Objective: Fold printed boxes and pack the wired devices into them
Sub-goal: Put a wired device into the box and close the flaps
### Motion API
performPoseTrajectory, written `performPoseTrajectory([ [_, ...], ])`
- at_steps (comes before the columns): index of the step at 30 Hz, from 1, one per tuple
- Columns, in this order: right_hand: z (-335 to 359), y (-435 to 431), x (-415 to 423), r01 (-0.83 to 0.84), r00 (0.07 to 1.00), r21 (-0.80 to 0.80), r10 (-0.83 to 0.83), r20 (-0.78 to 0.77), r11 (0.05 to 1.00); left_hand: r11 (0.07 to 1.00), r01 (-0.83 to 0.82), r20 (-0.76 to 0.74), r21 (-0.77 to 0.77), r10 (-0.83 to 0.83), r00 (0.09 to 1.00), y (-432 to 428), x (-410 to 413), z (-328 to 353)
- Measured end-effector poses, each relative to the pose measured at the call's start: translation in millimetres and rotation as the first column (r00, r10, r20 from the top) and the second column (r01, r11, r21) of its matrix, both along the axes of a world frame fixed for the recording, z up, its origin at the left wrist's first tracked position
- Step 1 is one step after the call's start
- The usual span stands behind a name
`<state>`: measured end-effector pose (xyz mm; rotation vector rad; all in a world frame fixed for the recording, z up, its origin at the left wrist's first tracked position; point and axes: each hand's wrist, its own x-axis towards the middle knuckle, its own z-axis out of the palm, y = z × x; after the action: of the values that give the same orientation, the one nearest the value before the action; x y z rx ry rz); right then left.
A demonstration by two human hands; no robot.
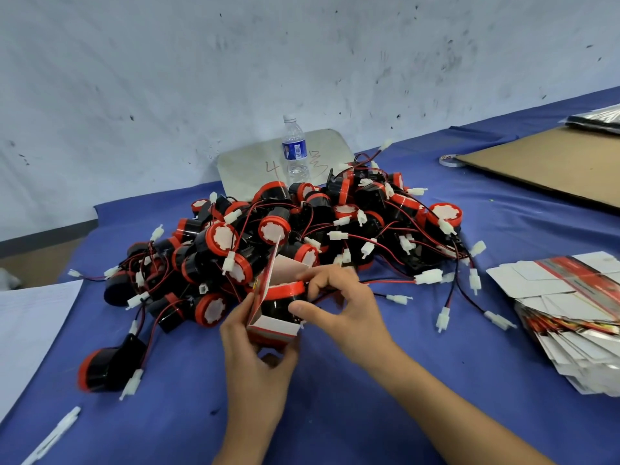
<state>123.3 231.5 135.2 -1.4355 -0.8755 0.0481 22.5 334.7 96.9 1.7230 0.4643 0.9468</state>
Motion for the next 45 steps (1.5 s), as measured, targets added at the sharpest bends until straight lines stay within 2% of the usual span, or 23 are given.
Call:
performPoseTrajectory([
  [3,1,-2,6,-0.093,0.99,0.026,0.095,-0.103,0.995,1.0,-0.022,-0.003,0.004,0.022,1.0,0,1,-2],
  [10,4,-4,21,-0.044,0.963,0.13,0.077,-0.26,0.991,0.997,-0.041,-0.076,0.069,0.046,0.996,3,0,-3],
  [15,7,-11,30,-0.074,0.928,0.215,0.146,-0.343,0.974,0.995,0.075,-0.194,0.066,-0.061,0.979,2,0,-5],
  [18,11,-14,35,-0.053,0.906,0.288,0.167,-0.389,0.956,0.988,0.085,-0.302,0.128,-0.043,0.952,4,0,-11],
  [21,14,-19,41,-0.021,0.898,0.373,0.182,-0.401,0.928,0.97,0.124,-0.349,0.21,-0.045,0.936,7,0,-12],
  [25,15,-21,40,-0.011,0.908,0.342,0.153,-0.391,0.94,0.901,0.206,-0.447,0.383,-0.014,0.894,5,2,-12],
  [27,15,-19,35,-0.019,0.934,0.299,0.124,-0.336,0.954,0.881,0.184,-0.424,0.436,0.021,0.905,-1,3,-9],
  [29,16,-16,28,-0.002,0.975,0.259,0.06,-0.215,0.966,0.901,0.079,-0.175,0.426,-0.003,0.985,-5,1,-2],
  [31,17,-14,18,-0.04,0.996,0.236,0.058,-0.068,0.971,0.886,0.004,-0.008,0.463,0.0,1.0,-11,-4,5],
  [33,17,-13,11,-0.11,0.993,0.223,0.114,-0.006,0.969,0.872,-0.025,0.009,0.49,0.023,1.0,-14,-5,6],
  [35,15,-11,6,-0.112,0.993,0.161,0.103,0.062,0.981,0.857,-0.045,0.019,0.513,0.042,0.999,-17,-4,3],
  [38,13,-10,1,0.019,0.936,0.056,-0.037,0.35,0.998,0.847,-0.123,0.135,0.517,0.062,0.989,-12,-2,0],
  [40,11,-10,-5,0.037,0.866,0.0,-0.032,0.498,0.999,0.89,-0.132,0.185,0.436,0.055,0.981,-9,-1,-2],
  [41,10,-10,-7,0.042,0.841,-0.048,-0.009,0.541,0.998,0.905,-0.138,0.198,0.402,0.061,0.978,-8,-1,-3],
  [43,8,-9,-10,0.056,0.817,-0.089,0.005,0.577,0.994,0.867,-0.15,0.185,0.475,0.068,0.98,-9,-5,-1],
  [44,8,-9,-11,0.059,0.822,-0.061,-0.014,0.569,0.996,0.871,-0.08,0.164,0.485,-0.001,0.986,-9,-5,1],
  [45,8,-9,-11,0.078,0.836,-0.013,-0.058,0.546,0.997,0.824,-0.081,0.14,0.56,0.002,0.99,-8,-5,-1],
])
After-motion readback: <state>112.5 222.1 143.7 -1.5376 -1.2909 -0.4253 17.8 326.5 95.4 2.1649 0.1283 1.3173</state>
